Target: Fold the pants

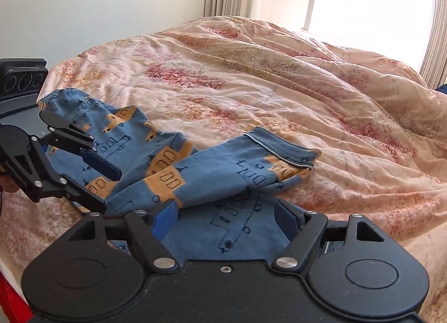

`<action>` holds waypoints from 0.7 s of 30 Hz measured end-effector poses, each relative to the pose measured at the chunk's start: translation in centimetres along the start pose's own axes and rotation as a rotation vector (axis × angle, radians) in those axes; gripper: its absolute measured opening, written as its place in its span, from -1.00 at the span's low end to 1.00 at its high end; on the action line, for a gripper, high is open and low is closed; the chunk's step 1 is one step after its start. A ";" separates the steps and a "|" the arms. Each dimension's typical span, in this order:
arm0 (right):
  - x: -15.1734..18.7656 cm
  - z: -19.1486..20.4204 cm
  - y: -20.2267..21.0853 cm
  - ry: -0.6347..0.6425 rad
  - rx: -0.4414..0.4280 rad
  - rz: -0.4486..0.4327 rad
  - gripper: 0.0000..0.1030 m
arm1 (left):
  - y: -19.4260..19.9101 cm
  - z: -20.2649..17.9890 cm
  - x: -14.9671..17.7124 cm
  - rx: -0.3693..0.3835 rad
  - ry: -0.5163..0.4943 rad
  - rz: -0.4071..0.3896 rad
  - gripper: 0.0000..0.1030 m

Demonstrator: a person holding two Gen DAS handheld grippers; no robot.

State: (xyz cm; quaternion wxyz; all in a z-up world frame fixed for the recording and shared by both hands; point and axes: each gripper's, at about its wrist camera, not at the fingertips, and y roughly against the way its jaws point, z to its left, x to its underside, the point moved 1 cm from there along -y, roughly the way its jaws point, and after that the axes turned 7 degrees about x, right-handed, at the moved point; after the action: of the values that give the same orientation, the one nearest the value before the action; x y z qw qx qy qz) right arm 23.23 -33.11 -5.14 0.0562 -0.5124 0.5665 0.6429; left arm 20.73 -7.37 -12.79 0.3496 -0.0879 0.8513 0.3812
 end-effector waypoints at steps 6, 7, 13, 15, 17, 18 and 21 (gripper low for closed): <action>-4.2 -2.0 -4.8 0.153 -0.015 -0.004 0.43 | -1.8 1.2 -0.2 0.006 0.064 -0.012 -0.38; -5.1 -2.6 -6.3 0.168 -0.027 0.009 0.37 | -1.9 0.9 -0.1 0.005 0.047 -0.018 -0.42; -10.2 -5.0 -15.1 0.219 -0.091 0.121 -0.36 | -2.5 -0.8 0.4 0.000 -0.036 -0.013 -0.57; -11.4 -4.6 -17.1 0.248 -0.148 0.171 -0.55 | -2.7 -0.7 0.5 0.005 -0.029 -0.009 -0.57; -12.3 -3.5 -18.8 0.315 -0.176 0.227 -0.55 | -2.8 -0.5 0.6 0.009 -0.028 -0.011 -0.57; -12.7 -3.0 -19.5 0.350 -0.176 0.244 -0.55 | -2.8 -0.5 0.6 0.010 -0.028 -0.010 -0.57; -13.2 -1.8 -21.1 0.420 -0.203 0.339 -0.52 | -2.8 -0.3 0.7 0.012 -0.028 -0.007 -0.57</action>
State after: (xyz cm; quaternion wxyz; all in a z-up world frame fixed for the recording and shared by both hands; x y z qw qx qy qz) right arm 44.32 -20.40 -9.46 -0.2220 -0.5355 0.5762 0.5762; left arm 21.22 -9.43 -14.81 0.3632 -0.0836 0.8483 0.3761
